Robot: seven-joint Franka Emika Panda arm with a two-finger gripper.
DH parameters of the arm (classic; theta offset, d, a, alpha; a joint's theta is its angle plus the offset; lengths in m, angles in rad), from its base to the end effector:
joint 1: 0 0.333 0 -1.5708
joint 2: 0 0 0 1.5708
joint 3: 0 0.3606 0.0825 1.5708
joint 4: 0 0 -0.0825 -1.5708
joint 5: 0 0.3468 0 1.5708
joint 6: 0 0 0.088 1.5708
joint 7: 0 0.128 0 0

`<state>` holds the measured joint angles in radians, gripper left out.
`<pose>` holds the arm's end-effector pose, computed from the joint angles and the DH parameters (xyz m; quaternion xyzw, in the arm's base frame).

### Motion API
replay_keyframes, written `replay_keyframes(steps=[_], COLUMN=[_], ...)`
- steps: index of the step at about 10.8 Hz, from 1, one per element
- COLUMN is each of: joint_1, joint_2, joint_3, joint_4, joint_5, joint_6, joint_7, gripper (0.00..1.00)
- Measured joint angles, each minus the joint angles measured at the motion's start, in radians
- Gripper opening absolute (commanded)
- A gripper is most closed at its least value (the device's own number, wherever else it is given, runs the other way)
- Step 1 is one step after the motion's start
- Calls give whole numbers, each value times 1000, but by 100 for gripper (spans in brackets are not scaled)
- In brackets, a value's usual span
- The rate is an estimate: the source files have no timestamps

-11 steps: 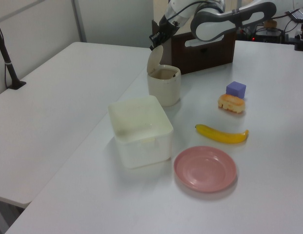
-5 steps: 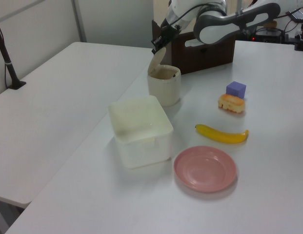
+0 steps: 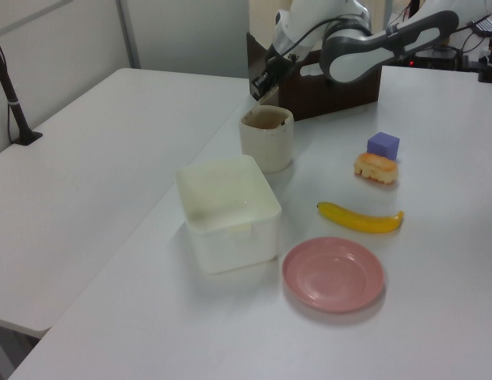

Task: Close the trash can
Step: 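Push the raised lid down toward the can rim with the gripper, then press the lid flat onto the can rim with the gripper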

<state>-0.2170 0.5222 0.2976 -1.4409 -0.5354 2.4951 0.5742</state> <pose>0.7420 0.0042 0.4952 0.9447 -0.1119 0.3037 0.0524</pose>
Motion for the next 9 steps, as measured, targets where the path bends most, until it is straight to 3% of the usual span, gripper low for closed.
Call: replay_keyframes(steps=[9], joint_1=[-1], joint_2=[-18], joint_3=[0], joint_4=[-90], joint_5=[-45], joint_6=[0], joint_7=[1], gripper=[0])
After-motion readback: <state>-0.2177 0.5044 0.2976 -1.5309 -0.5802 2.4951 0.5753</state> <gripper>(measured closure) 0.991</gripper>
